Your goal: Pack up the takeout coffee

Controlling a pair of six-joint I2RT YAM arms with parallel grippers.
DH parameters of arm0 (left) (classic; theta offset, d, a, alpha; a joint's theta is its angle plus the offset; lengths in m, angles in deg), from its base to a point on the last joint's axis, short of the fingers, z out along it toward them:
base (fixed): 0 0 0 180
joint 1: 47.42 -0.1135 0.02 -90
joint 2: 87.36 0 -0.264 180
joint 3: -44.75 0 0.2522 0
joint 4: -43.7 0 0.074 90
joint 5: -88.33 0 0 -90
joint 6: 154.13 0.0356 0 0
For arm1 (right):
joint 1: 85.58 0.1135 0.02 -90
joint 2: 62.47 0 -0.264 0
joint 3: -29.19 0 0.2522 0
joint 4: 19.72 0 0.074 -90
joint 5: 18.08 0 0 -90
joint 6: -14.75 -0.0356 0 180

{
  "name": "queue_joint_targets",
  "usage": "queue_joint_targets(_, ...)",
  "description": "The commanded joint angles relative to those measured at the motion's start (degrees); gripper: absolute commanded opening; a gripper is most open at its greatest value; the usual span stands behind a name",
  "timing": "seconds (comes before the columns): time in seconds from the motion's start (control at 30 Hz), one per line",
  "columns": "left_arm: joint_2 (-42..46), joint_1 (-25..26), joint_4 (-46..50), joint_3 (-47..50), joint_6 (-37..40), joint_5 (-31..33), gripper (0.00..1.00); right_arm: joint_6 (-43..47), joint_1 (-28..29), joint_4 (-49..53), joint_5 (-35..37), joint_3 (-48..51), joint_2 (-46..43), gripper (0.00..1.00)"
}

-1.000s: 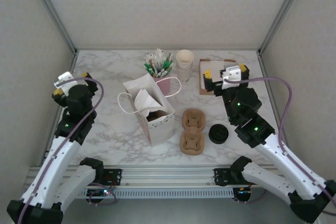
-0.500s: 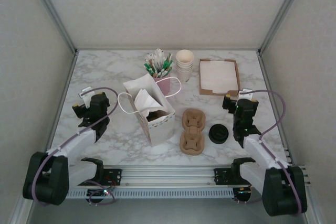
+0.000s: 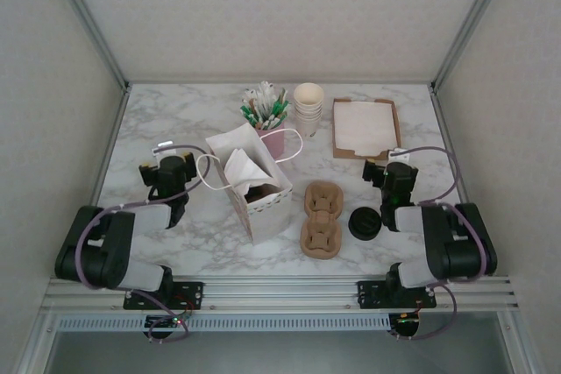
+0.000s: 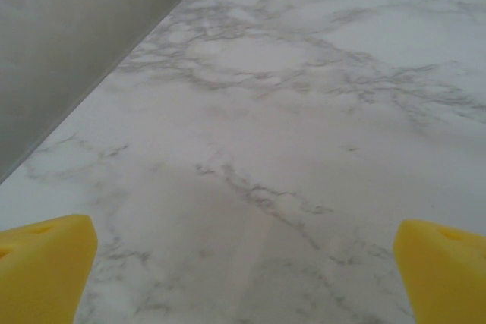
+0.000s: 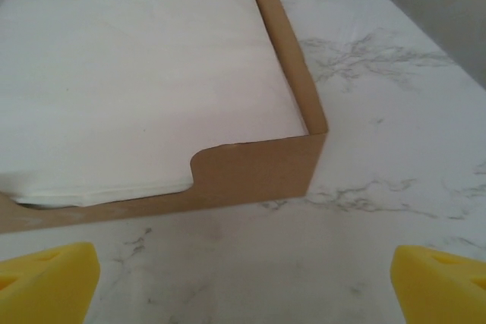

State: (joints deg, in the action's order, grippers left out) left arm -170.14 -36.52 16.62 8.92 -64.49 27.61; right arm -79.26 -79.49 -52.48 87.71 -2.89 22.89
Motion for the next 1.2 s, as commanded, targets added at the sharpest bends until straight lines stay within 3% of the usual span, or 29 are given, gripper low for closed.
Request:
queue_joint_targets(0.0,-1.8,-1.4,-6.3,-0.7,2.0,-5.2,1.0,1.1,-0.5,-3.0,-1.9,-2.7,2.3,0.99)
queue_joint_targets(0.23,-3.1,-5.2,-2.0,-3.4,-1.4,-9.5,1.0,1.5,-0.9,-2.6,-3.4,-3.3,2.8,0.99)
queue_joint_targets(0.3,-4.1,-5.9,-7.0,-0.6,-1.5,-11.7,1.0,1.4,-0.9,-2.7,-3.4,-3.3,2.9,0.99)
queue_joint_targets(0.33,-6.7,-6.1,-13.9,0.9,-0.9,-11.7,1.0,1.5,-0.9,-2.7,-3.4,-3.3,2.9,0.99)
queue_joint_targets(0.4,-5.2,-6.3,-8.9,0.0,-1.7,-12.3,1.0,1.5,-0.9,-2.6,-3.4,-3.3,2.9,0.99)
queue_joint_targets(0.43,-6.0,-6.3,-12.1,0.6,-1.4,-12.1,1.0,1.4,-0.9,-2.7,-3.3,-3.4,2.9,0.99)
queue_joint_targets(0.47,-4.9,-6.3,-8.9,0.1,-1.9,-12.3,1.0,1.5,-0.8,-2.6,-3.4,-3.4,2.9,0.99)
queue_joint_targets(1.17,-5.3,-6.4,-10.1,0.3,-1.7,-12.2,1.0,1.6,-0.9,-2.6,-3.3,-3.4,2.9,0.99)
